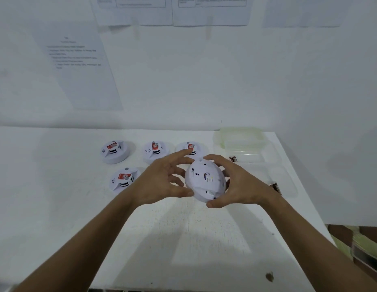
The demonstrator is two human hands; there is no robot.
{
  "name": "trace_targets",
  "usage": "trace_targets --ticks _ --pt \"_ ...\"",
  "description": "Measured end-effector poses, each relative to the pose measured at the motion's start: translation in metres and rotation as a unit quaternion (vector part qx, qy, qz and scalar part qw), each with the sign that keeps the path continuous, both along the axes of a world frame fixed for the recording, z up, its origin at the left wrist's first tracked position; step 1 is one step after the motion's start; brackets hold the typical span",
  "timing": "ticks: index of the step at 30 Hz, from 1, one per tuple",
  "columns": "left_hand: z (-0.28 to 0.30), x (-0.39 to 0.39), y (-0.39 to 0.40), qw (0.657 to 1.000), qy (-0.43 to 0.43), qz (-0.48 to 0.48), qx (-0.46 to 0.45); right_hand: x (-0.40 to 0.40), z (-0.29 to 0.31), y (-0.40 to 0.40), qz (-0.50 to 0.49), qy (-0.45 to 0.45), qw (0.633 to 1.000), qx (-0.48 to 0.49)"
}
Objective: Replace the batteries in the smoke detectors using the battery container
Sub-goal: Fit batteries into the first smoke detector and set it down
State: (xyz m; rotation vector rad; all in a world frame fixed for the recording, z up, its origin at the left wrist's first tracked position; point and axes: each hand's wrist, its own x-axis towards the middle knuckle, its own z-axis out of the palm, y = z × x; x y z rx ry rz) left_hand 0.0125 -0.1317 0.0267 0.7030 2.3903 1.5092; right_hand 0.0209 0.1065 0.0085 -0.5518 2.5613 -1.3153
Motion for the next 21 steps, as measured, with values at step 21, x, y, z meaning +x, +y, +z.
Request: trace_targets --ticks 21 --pt "-0.0016 0.0061 0.0033 1.000 -0.020 -0.003 0.007 0.0019 0.0002 -0.0075 0.011 -0.063 0.981 -0.184"
